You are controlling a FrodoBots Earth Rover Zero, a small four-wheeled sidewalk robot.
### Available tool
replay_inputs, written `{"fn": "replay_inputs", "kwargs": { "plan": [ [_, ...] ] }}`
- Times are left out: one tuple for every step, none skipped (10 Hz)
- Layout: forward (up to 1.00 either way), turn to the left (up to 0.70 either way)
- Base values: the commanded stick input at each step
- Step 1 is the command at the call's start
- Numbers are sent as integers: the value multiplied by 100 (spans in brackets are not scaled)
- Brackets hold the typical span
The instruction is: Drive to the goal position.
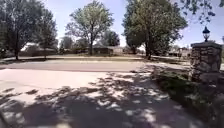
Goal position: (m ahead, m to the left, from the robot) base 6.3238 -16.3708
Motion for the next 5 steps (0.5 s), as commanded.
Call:
{"fn": "replay_inputs", "kwargs": {
  "plan": [
    [0, 0],
    [0, 0],
    [0, 0],
    [0, 0],
    [4, 0]
  ]
}}
